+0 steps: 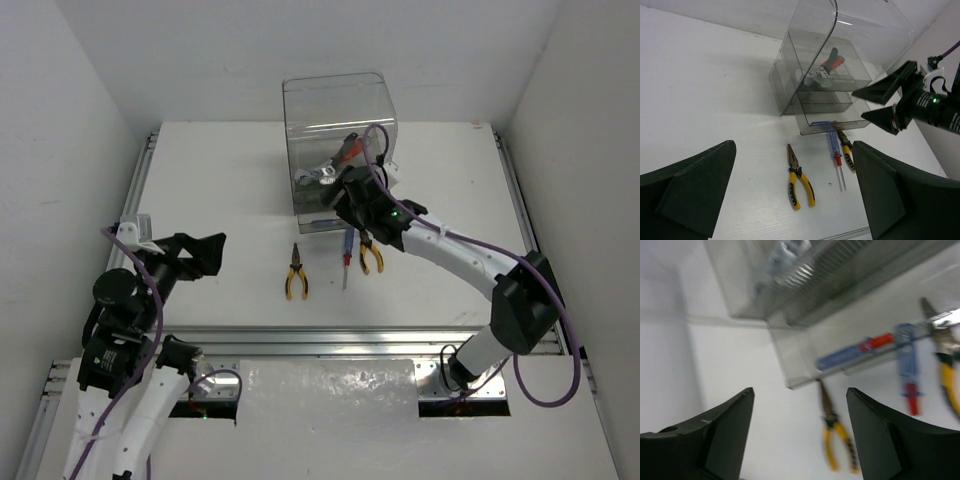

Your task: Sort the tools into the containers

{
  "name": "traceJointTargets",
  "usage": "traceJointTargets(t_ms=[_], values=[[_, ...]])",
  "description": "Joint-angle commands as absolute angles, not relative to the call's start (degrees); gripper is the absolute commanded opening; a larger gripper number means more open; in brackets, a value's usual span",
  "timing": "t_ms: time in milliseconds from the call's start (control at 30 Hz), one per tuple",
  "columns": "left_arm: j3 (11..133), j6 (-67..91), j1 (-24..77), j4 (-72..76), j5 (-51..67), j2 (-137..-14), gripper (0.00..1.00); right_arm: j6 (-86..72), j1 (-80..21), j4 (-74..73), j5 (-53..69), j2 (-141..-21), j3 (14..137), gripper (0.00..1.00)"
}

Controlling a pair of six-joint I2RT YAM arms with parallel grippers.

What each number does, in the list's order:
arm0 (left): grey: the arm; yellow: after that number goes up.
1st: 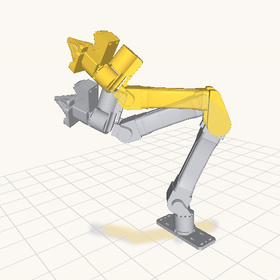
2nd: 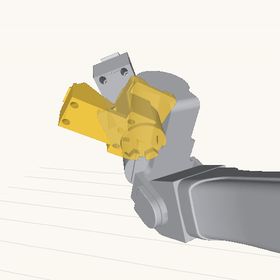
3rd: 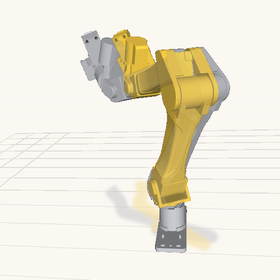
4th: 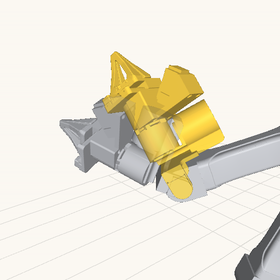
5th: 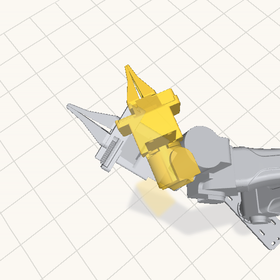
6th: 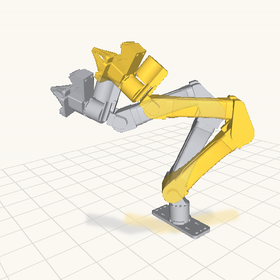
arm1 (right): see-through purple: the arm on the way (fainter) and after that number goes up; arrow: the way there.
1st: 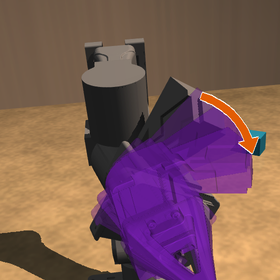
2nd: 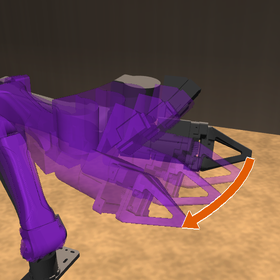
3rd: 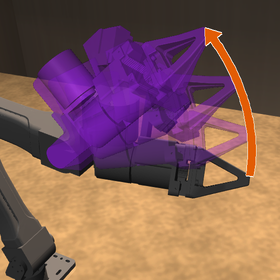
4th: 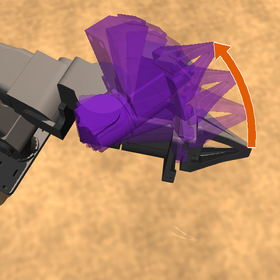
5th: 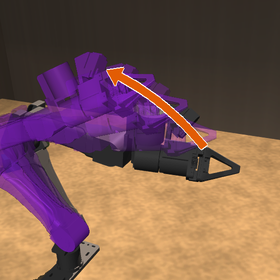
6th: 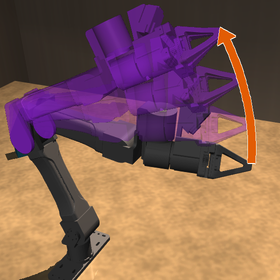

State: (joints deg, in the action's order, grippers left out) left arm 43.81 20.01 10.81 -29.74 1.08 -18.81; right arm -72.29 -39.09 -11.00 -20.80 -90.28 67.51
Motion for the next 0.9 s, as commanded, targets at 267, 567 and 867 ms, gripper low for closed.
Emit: traceJointTargets(t_ms=[267,567,867], values=[[43.7,20.2,11.2,-27.3,0.8,-18.5,1.00,-54.4,-46.5,-24.8,-29.4,-95.1,60.7,0.68],[43.6,20.2,11.1,-27.3,0.9,-18.5,1.00,-51.9,-45.6,-26.5,-26.5,-109.2,69.8,0.69],[43.6,20.2,11.4,-27.3,1.1,-18.4,1.00,-50.8,-42.6,-25.6,-23.3,-114.1,72.8,0.48]])
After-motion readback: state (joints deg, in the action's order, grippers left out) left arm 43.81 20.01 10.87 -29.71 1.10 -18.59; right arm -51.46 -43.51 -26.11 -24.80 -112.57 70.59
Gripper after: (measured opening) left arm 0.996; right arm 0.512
